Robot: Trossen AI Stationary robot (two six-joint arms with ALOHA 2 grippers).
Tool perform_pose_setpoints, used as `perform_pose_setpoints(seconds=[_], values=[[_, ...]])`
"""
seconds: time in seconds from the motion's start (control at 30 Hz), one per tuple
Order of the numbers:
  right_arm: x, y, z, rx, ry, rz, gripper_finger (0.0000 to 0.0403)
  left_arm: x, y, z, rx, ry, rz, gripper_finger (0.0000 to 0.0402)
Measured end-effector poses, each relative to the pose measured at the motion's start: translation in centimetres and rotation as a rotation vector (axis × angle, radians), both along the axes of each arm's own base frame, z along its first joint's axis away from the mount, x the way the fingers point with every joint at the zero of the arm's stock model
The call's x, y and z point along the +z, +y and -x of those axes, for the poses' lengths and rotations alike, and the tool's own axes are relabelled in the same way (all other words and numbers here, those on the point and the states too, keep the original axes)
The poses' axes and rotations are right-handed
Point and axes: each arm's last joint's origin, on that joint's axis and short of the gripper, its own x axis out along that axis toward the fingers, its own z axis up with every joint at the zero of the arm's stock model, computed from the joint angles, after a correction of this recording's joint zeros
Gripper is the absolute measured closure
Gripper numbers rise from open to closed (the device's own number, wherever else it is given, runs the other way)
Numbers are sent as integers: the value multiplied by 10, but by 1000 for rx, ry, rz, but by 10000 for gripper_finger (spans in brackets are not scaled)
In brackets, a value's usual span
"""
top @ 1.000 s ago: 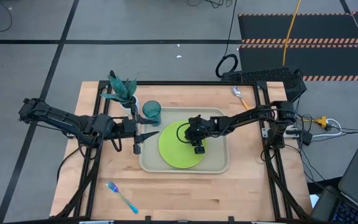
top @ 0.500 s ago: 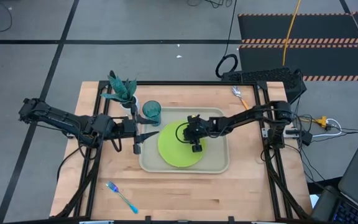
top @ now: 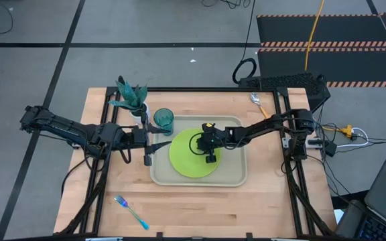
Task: Pick and place plate/cup/fork/spoon on tray
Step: Put the green plate to the middle left of the white food tray
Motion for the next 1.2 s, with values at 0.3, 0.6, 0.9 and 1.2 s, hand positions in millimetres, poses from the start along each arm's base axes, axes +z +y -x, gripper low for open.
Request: perform_pose_setpoints(seconds=[0.3, 0.6, 0.9, 1.2], values=[[1, 0, -1, -17, -26, -24, 273, 0, 0, 0, 0, 0, 0, 229], [4, 5, -4, -10, -69, -40, 273, 0, 0, 0, 0, 0, -1, 229], [3, 10, -4, 1, -61, -77, 273, 0, 0, 0, 0, 0, -2, 229], [-2, 20, -5, 28, -42, -79, 273, 0, 0, 0, -1, 1, -6, 229]])
